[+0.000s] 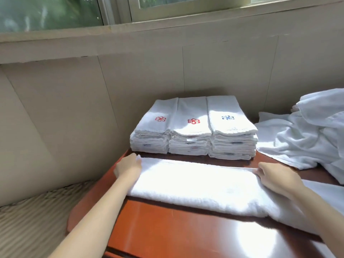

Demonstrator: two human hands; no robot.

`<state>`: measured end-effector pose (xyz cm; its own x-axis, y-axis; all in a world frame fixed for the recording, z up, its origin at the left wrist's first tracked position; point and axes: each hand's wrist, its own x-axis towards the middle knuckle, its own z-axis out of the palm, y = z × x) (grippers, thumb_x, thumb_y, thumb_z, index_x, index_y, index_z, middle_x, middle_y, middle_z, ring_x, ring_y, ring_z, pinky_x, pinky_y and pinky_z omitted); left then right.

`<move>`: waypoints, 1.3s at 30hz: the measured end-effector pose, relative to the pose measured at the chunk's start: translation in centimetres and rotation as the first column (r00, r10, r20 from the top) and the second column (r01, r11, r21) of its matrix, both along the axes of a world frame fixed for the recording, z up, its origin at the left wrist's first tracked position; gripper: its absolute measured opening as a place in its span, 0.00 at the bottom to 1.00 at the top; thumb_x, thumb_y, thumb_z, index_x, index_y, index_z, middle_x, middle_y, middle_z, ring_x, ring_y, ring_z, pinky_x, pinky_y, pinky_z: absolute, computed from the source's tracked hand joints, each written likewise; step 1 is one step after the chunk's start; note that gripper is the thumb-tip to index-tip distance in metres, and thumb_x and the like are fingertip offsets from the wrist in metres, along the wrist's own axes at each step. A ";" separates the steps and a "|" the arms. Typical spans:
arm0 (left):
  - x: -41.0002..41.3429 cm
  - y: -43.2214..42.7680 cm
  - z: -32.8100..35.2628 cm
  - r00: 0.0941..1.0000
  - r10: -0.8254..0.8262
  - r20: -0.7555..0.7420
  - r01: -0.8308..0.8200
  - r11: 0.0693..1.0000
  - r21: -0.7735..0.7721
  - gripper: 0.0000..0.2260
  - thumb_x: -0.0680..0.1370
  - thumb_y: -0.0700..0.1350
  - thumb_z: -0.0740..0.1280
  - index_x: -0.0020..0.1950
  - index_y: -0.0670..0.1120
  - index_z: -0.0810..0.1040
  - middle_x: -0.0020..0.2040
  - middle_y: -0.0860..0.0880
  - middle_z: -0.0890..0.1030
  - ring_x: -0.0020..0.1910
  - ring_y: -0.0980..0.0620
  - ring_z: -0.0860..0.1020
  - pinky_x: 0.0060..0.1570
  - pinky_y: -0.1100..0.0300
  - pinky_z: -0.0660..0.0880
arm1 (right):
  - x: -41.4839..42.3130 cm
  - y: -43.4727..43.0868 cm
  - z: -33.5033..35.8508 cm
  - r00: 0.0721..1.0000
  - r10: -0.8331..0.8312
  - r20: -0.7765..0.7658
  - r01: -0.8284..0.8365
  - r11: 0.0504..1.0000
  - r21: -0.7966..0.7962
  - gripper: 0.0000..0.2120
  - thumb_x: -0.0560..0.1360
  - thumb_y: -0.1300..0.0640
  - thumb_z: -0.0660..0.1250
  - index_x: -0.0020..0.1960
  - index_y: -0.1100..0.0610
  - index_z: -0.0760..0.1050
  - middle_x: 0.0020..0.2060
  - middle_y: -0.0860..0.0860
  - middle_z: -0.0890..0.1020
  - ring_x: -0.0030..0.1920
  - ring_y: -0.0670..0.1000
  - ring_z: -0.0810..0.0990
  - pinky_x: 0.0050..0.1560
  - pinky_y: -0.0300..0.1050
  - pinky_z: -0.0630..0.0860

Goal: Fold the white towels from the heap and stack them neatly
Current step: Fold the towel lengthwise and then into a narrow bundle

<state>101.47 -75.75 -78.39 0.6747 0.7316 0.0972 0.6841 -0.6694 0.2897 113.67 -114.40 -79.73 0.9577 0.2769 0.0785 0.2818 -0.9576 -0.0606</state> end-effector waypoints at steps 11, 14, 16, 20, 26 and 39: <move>1.5 0.7 -0.8 0.999 -0.047 -0.006 0.047 0.973 0.228 0.10 0.83 0.50 0.51 0.49 0.46 0.65 0.50 0.42 0.79 0.50 0.40 0.76 0.41 0.54 0.66 | 1.5 -0.1 -0.1 0.996 0.030 -0.087 -0.024 0.998 0.063 0.15 0.81 0.48 0.52 0.39 0.52 0.65 0.39 0.47 0.75 0.43 0.51 0.74 0.46 0.48 0.71; 2.1 0.1 0.0 0.990 -0.030 -0.136 0.061 0.972 0.228 0.10 0.83 0.50 0.52 0.51 0.47 0.69 0.53 0.44 0.79 0.53 0.42 0.77 0.42 0.55 0.67 | 0.2 0.8 0.0 0.998 -0.039 -0.058 0.041 0.998 0.036 0.13 0.80 0.46 0.53 0.42 0.52 0.63 0.46 0.51 0.77 0.49 0.55 0.76 0.48 0.49 0.73; 2.7 -1.0 1.5 0.948 0.046 -0.315 0.043 0.962 0.271 0.10 0.81 0.45 0.58 0.60 0.46 0.74 0.57 0.46 0.78 0.56 0.45 0.77 0.44 0.55 0.68 | -0.9 1.1 0.2 0.996 -0.091 -0.007 0.091 0.995 0.043 0.13 0.80 0.44 0.53 0.44 0.53 0.62 0.50 0.52 0.79 0.53 0.57 0.77 0.44 0.48 0.71; 4.6 -7.9 3.8 0.849 0.010 -0.528 0.221 0.901 0.373 0.22 0.76 0.44 0.64 0.70 0.46 0.68 0.67 0.45 0.70 0.66 0.44 0.69 0.55 0.50 0.69 | -2.8 -0.8 0.5 0.981 -0.179 0.078 0.176 0.984 0.041 0.18 0.78 0.39 0.56 0.53 0.54 0.68 0.56 0.54 0.77 0.58 0.58 0.74 0.45 0.49 0.66; 5.1 -27.6 2.0 0.704 -0.664 -0.252 0.662 0.742 -0.108 0.16 0.78 0.49 0.57 0.66 0.50 0.70 0.65 0.45 0.70 0.65 0.41 0.67 0.59 0.47 0.68 | -5.6 -6.6 1.7 0.960 -0.274 -0.056 0.277 0.959 0.056 0.20 0.79 0.42 0.58 0.63 0.56 0.67 0.61 0.54 0.72 0.63 0.57 0.70 0.52 0.49 0.69; 2.0 -32.1 0.1 0.698 -0.689 -0.195 0.687 0.721 -0.087 0.12 0.78 0.43 0.53 0.58 0.55 0.68 0.56 0.49 0.67 0.62 0.42 0.65 0.59 0.45 0.66 | -11.6 -17.5 4.8 0.920 -0.162 -0.356 0.207 0.974 0.093 0.10 0.70 0.64 0.59 0.44 0.51 0.75 0.40 0.46 0.76 0.40 0.49 0.75 0.33 0.38 0.68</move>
